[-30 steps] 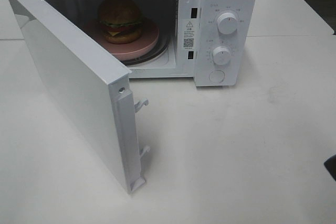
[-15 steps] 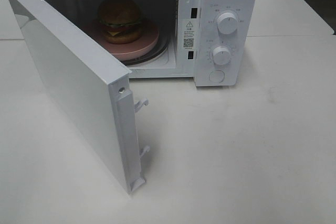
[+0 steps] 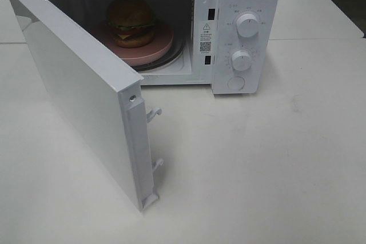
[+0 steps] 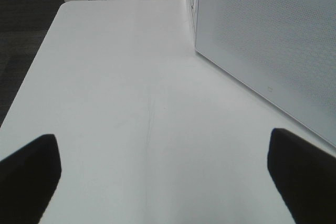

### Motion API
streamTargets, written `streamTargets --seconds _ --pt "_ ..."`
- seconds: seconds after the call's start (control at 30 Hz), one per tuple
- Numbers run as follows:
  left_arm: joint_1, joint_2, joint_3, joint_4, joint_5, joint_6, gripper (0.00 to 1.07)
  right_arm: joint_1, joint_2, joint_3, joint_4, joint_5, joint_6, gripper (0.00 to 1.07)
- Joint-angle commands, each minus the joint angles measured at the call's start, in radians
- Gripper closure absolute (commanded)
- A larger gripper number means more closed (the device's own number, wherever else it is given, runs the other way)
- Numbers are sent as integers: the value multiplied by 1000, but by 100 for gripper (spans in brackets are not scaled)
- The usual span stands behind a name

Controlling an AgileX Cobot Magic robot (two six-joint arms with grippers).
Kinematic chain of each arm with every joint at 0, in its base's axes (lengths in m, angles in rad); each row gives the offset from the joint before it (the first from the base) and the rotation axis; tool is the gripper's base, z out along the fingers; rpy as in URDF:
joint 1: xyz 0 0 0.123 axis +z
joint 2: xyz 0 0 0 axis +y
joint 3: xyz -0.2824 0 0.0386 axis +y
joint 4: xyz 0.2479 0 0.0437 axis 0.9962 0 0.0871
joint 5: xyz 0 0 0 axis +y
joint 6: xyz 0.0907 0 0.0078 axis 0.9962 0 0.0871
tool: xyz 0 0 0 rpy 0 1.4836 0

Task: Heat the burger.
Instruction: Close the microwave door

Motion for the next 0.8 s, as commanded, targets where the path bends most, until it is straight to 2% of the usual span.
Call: streamTargets --seconds 0.03,0.2,0.8 --pt "-4 -23 2 -1 -5 0 7 -6 -73 54 7 6 7 33" --pt "-4 -21 2 -1 -5 0 7 -6 -95 96 19 -12 2 33" --pt "-4 -21 2 -1 -5 0 7 -6 -95 96 24 -12 -4 33"
